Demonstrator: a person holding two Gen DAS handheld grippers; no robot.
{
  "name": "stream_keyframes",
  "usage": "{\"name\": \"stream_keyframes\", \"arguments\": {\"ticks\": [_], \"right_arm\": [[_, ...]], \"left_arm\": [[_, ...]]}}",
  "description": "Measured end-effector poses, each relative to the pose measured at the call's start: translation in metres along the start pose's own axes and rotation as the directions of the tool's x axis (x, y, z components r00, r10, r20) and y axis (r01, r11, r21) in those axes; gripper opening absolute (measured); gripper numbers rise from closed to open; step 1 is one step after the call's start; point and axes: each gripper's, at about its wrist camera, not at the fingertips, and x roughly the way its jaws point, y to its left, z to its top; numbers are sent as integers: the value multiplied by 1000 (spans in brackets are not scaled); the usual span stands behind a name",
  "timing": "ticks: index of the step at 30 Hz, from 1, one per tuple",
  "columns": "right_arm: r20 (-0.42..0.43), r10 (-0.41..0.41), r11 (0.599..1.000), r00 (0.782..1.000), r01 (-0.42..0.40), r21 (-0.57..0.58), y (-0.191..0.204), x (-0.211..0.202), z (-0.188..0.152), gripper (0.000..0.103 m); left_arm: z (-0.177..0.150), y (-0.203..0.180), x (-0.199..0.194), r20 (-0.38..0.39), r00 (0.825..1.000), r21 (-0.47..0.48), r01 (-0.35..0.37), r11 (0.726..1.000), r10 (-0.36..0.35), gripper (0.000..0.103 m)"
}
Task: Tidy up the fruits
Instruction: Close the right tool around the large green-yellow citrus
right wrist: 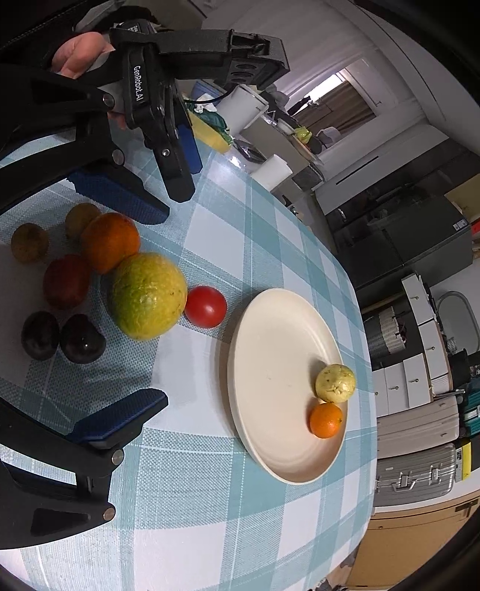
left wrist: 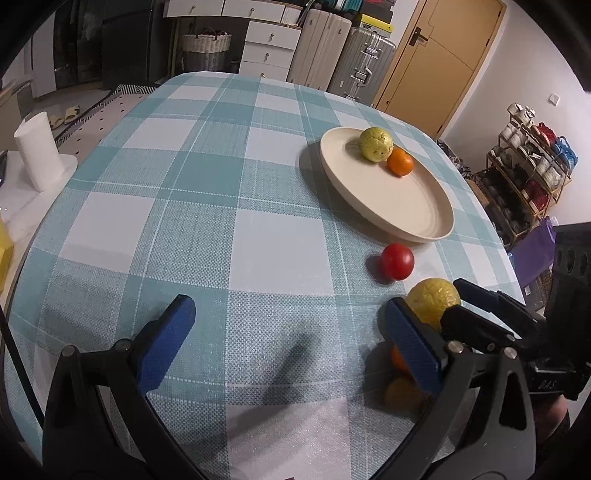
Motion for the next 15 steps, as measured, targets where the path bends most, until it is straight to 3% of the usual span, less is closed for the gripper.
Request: {"name": "stream_keyframes", "arguments": {"ticks": [7, 12, 15], "right_arm": [[-12, 26, 1000, 1000, -25, 1, 2, 6, -1, 82], [-25, 43, 999, 999, -43, -7, 4, 8, -3, 59], [-29, 38, 999, 999, -38, -11, 4, 10, -4, 52]], "left_arm": [[-3, 5, 6, -11, 1000, -10, 22, 1000, -22, 102], [-5, -2, 3, -2, 999, 25, 37, 999, -37, 102], [-5, -4, 3, -1, 999, 19, 50, 999, -50, 102]]}}
